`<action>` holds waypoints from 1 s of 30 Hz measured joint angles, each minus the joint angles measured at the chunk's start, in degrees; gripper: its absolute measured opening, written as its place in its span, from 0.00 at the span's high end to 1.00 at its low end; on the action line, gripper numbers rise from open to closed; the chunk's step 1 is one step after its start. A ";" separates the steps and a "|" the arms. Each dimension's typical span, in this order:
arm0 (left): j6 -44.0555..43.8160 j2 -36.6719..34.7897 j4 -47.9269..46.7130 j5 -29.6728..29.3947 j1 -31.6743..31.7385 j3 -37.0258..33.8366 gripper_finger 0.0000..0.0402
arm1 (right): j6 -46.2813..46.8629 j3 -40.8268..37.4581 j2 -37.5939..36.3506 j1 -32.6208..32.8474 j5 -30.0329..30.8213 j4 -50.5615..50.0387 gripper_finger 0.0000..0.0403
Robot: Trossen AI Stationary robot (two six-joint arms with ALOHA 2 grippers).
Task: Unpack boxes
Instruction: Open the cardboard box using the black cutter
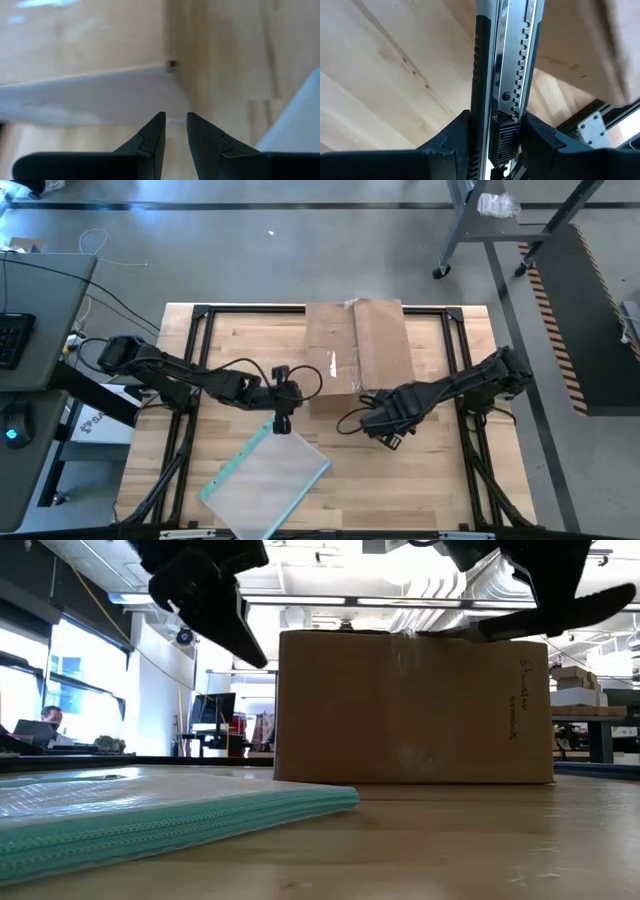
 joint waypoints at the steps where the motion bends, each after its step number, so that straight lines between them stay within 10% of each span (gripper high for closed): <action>1: 0.38 0.00 2.68 1.14 0.00 -1.03 0.84 | -0.02 0.00 0.39 -0.05 -0.12 -0.03 0.71; 17: 1.52 -0.16 27.60 12.26 -3.03 -5.46 0.84 | -4.49 0.35 1.67 1.09 2.03 1.32 0.71; 30: 10.34 -1.18 36.75 20.25 -3.43 -5.46 0.82 | -14.25 0.61 1.38 14.64 40.23 41.64 0.71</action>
